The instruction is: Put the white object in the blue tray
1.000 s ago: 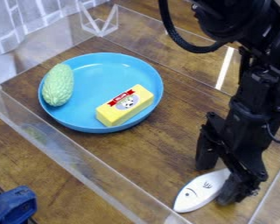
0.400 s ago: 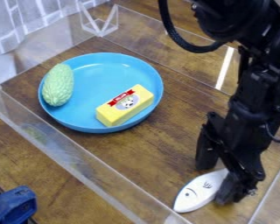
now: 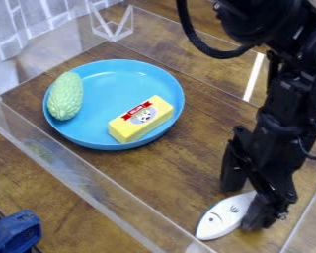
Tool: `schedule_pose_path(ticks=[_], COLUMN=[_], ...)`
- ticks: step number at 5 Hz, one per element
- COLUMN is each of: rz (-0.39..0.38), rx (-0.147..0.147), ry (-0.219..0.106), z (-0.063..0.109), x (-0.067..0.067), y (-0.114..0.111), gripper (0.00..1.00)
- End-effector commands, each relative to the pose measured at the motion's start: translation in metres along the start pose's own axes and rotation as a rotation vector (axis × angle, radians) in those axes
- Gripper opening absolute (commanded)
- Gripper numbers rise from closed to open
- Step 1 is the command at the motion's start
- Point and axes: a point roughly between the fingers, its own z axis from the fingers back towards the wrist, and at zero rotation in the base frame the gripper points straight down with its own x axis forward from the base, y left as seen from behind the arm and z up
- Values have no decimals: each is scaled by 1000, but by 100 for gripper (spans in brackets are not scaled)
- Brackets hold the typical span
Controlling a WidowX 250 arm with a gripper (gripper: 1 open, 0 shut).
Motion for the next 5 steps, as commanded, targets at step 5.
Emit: schedule_pose_path(ticks=[5], rz=[-42], rx=[-29], ry=[2], z=[-5], x=[-8], y=[7], gripper=[100])
